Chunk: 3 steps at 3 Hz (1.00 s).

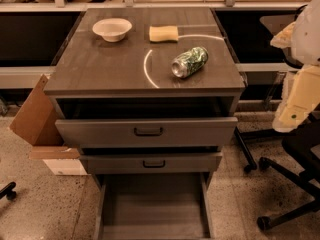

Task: Place green can into bottom drawer

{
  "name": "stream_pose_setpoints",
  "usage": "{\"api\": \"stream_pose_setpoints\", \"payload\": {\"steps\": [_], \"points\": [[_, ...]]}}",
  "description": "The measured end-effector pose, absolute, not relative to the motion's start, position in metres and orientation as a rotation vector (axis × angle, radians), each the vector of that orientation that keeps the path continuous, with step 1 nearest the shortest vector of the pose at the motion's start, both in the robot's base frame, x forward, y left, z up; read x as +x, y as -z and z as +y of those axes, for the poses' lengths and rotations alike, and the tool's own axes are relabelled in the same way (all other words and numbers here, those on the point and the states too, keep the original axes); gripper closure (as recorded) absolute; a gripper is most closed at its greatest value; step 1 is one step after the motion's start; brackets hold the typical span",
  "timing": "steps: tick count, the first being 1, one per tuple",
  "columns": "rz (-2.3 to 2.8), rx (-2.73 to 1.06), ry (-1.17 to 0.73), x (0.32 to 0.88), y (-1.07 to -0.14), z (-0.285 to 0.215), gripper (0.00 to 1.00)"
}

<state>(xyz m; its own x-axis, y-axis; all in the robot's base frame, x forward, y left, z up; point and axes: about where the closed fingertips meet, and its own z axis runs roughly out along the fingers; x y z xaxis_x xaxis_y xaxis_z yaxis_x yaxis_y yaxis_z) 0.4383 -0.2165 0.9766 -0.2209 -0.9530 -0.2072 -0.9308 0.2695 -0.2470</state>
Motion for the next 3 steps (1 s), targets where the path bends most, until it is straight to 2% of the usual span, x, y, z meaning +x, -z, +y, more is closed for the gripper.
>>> {"api": "stream_pose_setpoints", "payload": {"steps": [1,3], "points": [[2.227,-1.724,0.101,0.439,-0.977,-0.216,0.00],[2.139,-1.843,0.045,0.497,-0.956,-0.210,0.00]]}}
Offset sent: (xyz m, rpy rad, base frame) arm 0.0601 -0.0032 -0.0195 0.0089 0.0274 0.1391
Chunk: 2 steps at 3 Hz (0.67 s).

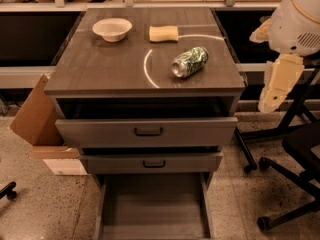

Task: Place green can into bottom drawer

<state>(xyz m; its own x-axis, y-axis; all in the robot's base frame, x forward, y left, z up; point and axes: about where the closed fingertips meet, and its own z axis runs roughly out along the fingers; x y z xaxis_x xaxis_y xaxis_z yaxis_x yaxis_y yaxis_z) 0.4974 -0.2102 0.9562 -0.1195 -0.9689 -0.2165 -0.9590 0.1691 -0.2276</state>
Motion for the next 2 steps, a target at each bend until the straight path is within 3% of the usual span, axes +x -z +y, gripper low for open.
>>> {"api": "stream_pose_setpoints", "payload": {"steps": [1,2], "points": [[2.139,-1.843,0.045,0.497,-0.956,-0.210,0.00],[2.035,-1.888,0.018,0.532,-0.947,-0.196,0.00]]}}
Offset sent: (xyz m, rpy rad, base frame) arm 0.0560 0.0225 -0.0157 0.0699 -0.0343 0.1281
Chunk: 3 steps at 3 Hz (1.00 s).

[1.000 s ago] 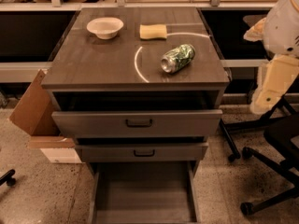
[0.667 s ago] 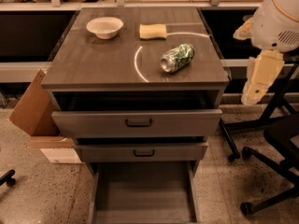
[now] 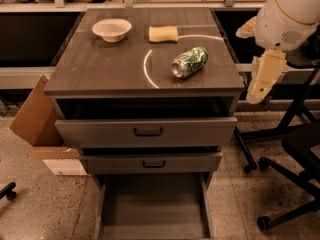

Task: Place green can into bottom drawer

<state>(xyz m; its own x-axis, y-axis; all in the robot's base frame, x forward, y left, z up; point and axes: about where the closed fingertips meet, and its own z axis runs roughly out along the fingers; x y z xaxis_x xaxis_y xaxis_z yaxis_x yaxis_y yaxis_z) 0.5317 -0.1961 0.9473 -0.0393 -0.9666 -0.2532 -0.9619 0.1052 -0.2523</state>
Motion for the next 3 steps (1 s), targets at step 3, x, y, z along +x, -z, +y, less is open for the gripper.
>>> {"api": "stream_pose_setpoints", "payload": {"steps": [3], "points": [[1.825,-2.032,-0.010,0.616,-0.907,-0.163,0.00]]}}
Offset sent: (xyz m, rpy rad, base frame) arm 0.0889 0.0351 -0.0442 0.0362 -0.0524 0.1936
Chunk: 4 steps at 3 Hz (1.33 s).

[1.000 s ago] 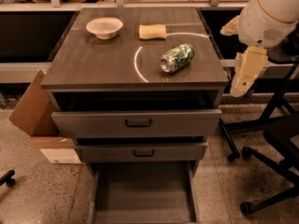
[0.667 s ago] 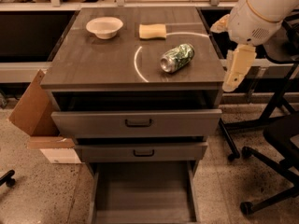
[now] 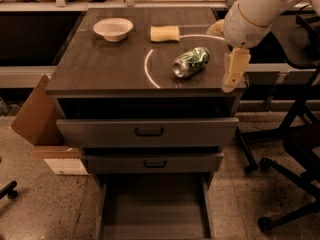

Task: Place green can into bottom drawer

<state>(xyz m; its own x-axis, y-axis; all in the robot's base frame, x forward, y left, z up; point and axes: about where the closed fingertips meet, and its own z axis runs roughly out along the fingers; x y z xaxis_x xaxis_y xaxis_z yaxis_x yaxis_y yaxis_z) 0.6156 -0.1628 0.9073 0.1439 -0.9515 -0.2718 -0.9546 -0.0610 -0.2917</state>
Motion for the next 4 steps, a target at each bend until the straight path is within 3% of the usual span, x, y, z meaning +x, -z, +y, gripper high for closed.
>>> {"api": "stream_pose_setpoints", "payload": {"steps": [4], "points": [[1.777,-2.098,0.017,0.693,-0.869,-0.135,0.00]]}}
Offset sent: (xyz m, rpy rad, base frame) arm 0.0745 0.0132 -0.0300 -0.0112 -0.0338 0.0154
